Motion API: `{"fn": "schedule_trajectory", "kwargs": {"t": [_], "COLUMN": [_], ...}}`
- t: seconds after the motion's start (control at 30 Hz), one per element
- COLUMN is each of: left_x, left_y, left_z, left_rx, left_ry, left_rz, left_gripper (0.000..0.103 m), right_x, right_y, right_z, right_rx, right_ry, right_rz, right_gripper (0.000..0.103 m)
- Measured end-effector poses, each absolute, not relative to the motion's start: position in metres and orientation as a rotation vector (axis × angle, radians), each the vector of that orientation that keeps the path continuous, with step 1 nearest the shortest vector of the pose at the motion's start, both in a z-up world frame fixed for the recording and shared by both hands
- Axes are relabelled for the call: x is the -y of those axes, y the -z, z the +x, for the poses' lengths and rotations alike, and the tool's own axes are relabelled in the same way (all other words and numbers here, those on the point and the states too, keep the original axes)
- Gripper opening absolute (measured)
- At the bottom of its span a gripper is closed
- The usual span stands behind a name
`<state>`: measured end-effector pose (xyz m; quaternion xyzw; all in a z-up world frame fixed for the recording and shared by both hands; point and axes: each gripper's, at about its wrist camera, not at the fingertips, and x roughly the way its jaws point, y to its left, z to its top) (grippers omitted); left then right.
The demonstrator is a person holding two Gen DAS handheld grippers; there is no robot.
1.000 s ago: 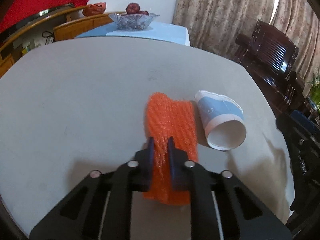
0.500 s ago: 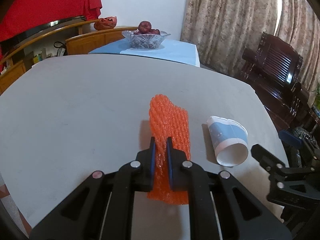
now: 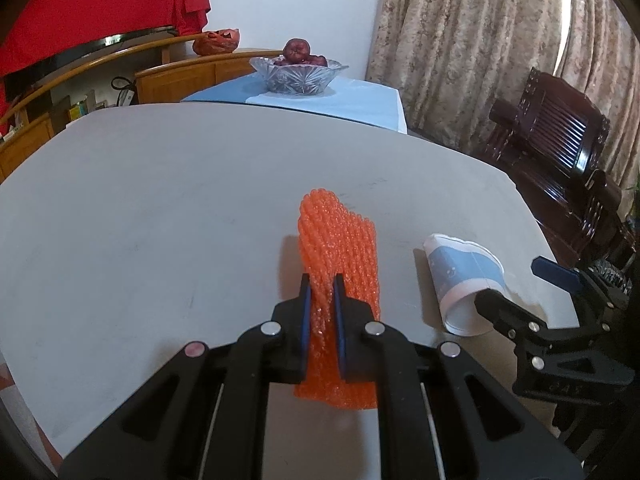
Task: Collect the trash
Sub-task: 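Grasp the orange foam net with the left tool while the right tool grasps the paper cup, then lift and carry the orange net and paper cup over the bin with both tools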
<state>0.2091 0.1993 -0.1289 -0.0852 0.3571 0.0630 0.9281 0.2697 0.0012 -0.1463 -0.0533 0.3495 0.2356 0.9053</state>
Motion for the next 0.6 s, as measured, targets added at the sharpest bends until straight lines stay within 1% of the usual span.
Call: {"fn": "schedule_trajectory", "kwargs": {"t": [0.33,0.4,0.47,0.5,0.53,0.6], "left_x": [-0.197,-0.196,-0.196,-0.196,-0.196,-0.197], "left_y": [0.139,0.14,0.14,0.14,0.14,0.139], "left_z": [0.216,0.216,0.216,0.216,0.216,0.216], "left_rx": [-0.753,-0.755,-0.756,-0.757,-0.758,-0.757], "left_ry": [-0.123,-0.123,-0.124,-0.124,-0.125,-0.127], "left_rz": [-0.181,-0.18,-0.18,-0.18,-0.181,-0.182], "left_gripper": [0.01,0.01,0.01,0.01,0.01,0.01], "right_x": [-0.007,-0.007,-0.006,-0.005,-0.005,-0.004], "right_y": [0.158,0.159,0.159,0.158,0.158,0.157], "right_z": [0.287,0.287,0.286,0.286,0.284,0.282], "right_rx": [-0.81,-0.815,-0.814,-0.811,-0.809,-0.809], "right_ry": [-0.55,-0.567,-0.578,-0.583,-0.584,-0.582], "right_rz": [-0.085,-0.074,-0.068,-0.064,-0.06,-0.055], "right_gripper": [0.097,0.095,0.083,0.079,0.077,0.077]}}
